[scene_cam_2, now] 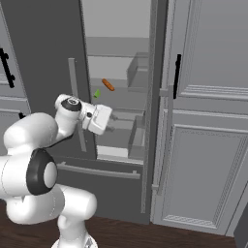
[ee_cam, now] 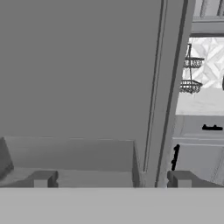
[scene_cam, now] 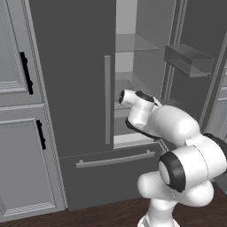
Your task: Grab a lemon wedge from the fridge and one ice cube from the ice bowl, and put them in the glass of lemonade.
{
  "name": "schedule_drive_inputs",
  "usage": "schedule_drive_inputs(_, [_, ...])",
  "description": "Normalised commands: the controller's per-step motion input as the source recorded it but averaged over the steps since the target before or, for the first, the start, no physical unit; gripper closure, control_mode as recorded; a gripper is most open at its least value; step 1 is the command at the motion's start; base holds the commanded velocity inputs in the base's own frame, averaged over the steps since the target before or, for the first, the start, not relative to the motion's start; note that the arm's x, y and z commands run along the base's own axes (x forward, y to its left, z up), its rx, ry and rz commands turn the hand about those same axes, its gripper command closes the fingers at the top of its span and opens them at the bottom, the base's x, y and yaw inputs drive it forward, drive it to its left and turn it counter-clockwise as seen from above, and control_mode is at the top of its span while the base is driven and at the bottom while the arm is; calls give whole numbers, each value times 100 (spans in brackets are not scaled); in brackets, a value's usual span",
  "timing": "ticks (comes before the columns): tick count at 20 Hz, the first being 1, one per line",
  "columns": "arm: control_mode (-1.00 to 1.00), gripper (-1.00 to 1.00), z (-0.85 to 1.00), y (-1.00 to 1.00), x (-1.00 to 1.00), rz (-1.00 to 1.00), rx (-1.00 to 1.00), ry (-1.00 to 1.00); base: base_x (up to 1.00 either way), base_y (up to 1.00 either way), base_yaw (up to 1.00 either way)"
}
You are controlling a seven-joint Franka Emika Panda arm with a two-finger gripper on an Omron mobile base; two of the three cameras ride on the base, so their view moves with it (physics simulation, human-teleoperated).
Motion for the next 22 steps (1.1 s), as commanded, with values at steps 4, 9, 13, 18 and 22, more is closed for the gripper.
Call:
schedule_drive_inputs(4, [-100, -100, -22, 88, 45, 69, 2, 18, 0, 0, 0])
schedule_drive_inputs(9, [-100, -100, 9, 43, 32, 58, 28, 19, 0, 0, 0])
schedule_drive_inputs(13, [-100, -100, 77, 28, 5, 18, 15, 23, 0, 0, 0])
schedule_drive_inputs(18, [-100, -100, 79, 55, -9, 17, 3, 45, 0, 0, 0])
schedule_drive_inputs(22, [-100, -100, 3, 43, -34, 38, 5, 22, 0, 0, 0])
